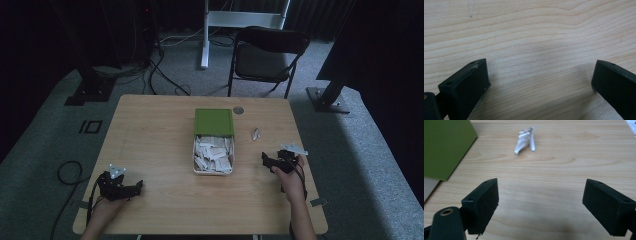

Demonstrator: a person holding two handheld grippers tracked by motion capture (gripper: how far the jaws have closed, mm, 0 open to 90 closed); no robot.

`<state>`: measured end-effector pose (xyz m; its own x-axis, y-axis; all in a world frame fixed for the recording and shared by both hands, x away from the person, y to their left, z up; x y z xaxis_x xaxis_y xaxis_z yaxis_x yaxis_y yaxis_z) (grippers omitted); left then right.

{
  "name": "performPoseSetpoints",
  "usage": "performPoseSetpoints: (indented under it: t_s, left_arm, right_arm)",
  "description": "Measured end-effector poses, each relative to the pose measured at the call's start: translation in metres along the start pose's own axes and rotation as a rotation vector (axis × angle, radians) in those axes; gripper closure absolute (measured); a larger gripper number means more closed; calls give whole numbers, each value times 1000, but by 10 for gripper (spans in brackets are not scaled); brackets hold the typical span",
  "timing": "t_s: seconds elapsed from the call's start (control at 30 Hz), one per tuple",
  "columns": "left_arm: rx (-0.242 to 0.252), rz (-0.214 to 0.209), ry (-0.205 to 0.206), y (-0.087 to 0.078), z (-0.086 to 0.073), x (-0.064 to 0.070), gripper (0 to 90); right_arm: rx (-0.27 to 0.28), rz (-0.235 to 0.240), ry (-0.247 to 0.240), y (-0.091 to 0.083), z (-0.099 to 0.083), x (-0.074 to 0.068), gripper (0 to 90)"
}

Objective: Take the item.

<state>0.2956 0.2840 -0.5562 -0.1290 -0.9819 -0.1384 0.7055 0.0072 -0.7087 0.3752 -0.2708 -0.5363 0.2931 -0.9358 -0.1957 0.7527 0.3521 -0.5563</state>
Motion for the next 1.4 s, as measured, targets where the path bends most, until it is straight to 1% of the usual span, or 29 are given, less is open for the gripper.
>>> performPoseSetpoints:
  t_s: [0.07,0.17,0.2,0.27,0.33,0.37,0.5,0.63,0.73,0.77,0.87,0.97,1.0,1.13,1.2,1.33,1.4]
  left_arm:
    - [0,0,1,0,0,0,19]
    - [-1,0,2,0,0,0,19]
    - [-2,0,3,0,0,0,19]
    - [-2,0,3,0,0,0,19]
    - [-2,0,3,0,0,0,19]
    - [-1,0,2,0,0,0,19]
    - [-2,0,3,0,0,0,19]
    - [-2,0,3,0,0,0,19]
    - [-1,0,3,0,0,0,19]
    - [-1,0,3,0,0,0,19]
    - [-1,0,3,0,0,0,19]
    - [-1,0,3,0,0,0,19]
    - [-1,0,3,0,0,0,19]
    - [-2,0,3,0,0,0,19]
    - [-2,0,3,0,0,0,19]
    - [-2,0,3,0,0,0,19]
    - [-2,0,3,0,0,0,19]
  right_arm:
    - [-3,-7,-5,-4,-3,1,134]
    - [1,-18,0,-10,-7,3,134]
    - [-5,-26,-7,-12,-8,3,134]
    - [-13,-27,-11,-13,-10,4,134]
    - [-20,-28,3,-18,-16,6,133]
    - [-21,-38,8,-20,-19,8,133]
    - [-31,-59,14,-28,-28,13,133]
    - [-45,-58,5,-37,-34,16,133]
    - [-33,-43,20,-43,-37,17,133]
    - [-33,-48,12,-45,-38,17,133]
    - [-39,-57,2,-48,-42,17,134]
    - [-46,-44,7,-50,-48,15,133]
    - [-42,-48,9,-50,-50,15,133]
    - [-67,-71,-10,-51,-57,13,133]
    - [-76,-94,-14,-53,-61,13,133]
    - [-100,-120,-18,-58,-66,13,133]
    - [-93,-131,-13,-61,-67,13,133]
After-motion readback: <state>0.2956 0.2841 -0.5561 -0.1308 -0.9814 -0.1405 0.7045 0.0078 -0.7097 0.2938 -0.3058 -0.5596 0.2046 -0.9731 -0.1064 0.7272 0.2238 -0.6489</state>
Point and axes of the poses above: each handheld gripper's, and its own axes: y roughly forward along the jaws, z roughly out of its top, x roughly to its right, the point moved 1 cm from there along y, roughly forward along the jaws, and after that the axes turned 10 degrees about z, right-handed, at the moved point
